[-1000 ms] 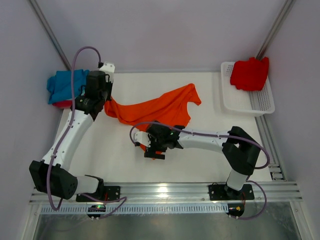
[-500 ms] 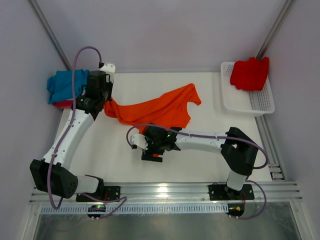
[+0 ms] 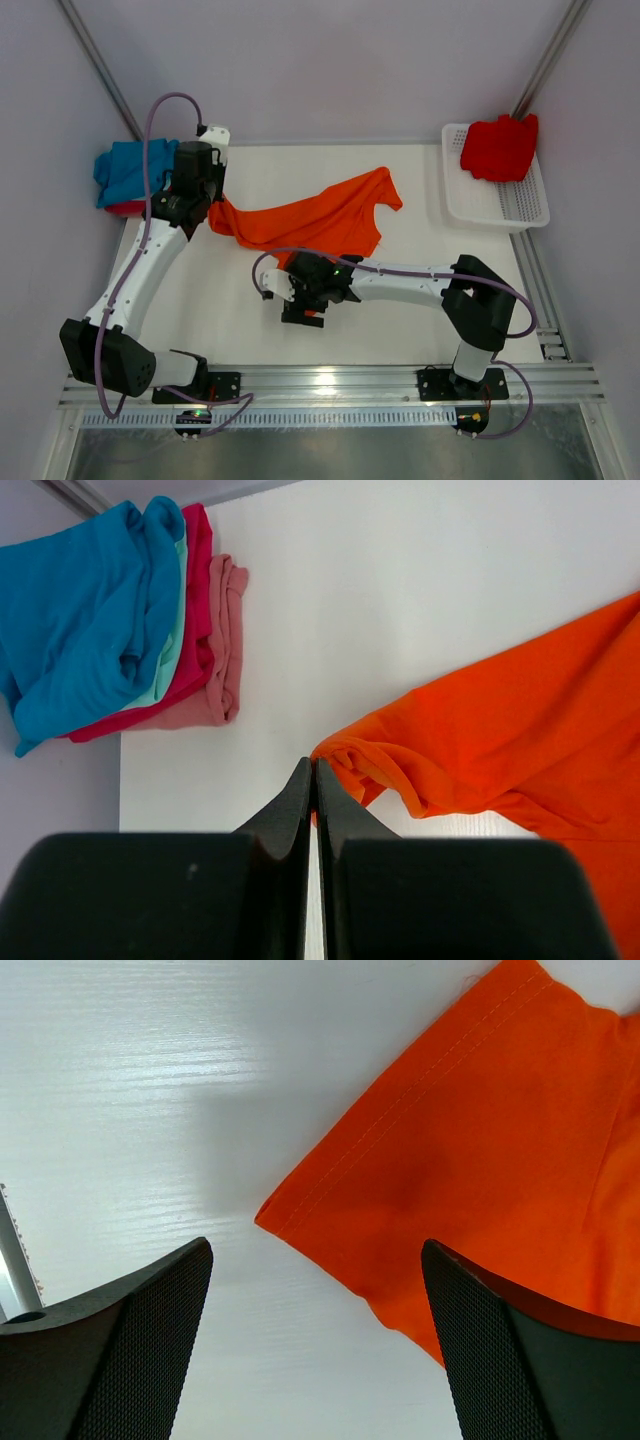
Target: Fold and stack the t-shirts
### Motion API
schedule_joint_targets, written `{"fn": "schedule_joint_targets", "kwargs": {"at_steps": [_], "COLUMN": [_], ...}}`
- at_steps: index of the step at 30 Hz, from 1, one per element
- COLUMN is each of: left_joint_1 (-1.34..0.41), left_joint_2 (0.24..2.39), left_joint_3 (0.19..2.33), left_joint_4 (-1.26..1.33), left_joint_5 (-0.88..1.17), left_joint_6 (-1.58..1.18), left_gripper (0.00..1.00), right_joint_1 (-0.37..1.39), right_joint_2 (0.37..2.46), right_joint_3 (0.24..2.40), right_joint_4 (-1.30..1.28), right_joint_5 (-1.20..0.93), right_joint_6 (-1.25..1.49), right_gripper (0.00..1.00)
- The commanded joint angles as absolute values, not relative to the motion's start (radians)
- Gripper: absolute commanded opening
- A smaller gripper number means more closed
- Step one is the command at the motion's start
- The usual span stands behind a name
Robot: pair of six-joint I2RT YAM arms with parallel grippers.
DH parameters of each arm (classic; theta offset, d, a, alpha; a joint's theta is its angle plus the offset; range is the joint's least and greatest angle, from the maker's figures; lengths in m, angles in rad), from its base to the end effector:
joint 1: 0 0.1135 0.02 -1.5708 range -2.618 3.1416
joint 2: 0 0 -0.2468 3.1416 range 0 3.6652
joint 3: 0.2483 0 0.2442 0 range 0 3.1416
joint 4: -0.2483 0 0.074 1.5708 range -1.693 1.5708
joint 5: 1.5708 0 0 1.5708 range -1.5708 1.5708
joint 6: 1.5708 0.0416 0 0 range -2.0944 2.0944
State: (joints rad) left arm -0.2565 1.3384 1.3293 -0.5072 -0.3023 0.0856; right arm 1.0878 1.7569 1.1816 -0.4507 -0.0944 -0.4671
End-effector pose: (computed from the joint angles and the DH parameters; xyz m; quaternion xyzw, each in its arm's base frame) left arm 0.2926 -0.0640 0.3554 0.0708 0.8548 0.0872 0.5067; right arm 0.1622 0.3178 0.1789 -0.6839 0.6768 0.1253 0.2420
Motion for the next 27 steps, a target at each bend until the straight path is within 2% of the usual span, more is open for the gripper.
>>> {"fn": "schedule_joint_targets", "kwargs": {"at_steps": [1, 27], "left_joint_1": [-0.252, -0.252], "left_joint_2": [1.325, 1.315], "left_joint_3": [1.362, 1.335], "left_joint_4": [-0.497, -0.494], "left_joint_5": [-0.291, -0.273], "left_joint_6": [0.067, 0.055], "left_gripper": [0.00, 0.00], "right_joint_1": [1.097, 1.097], "right_joint_2": [1.759, 1.850], "right_joint_3": [1.178, 1.163], "right_joint_4": [-0.448, -0.413], "right_joint_5": [-0.129, -0.124], "right_joint_6": [-0.445, -0.453], "right_gripper": [0.88, 0.86]}}
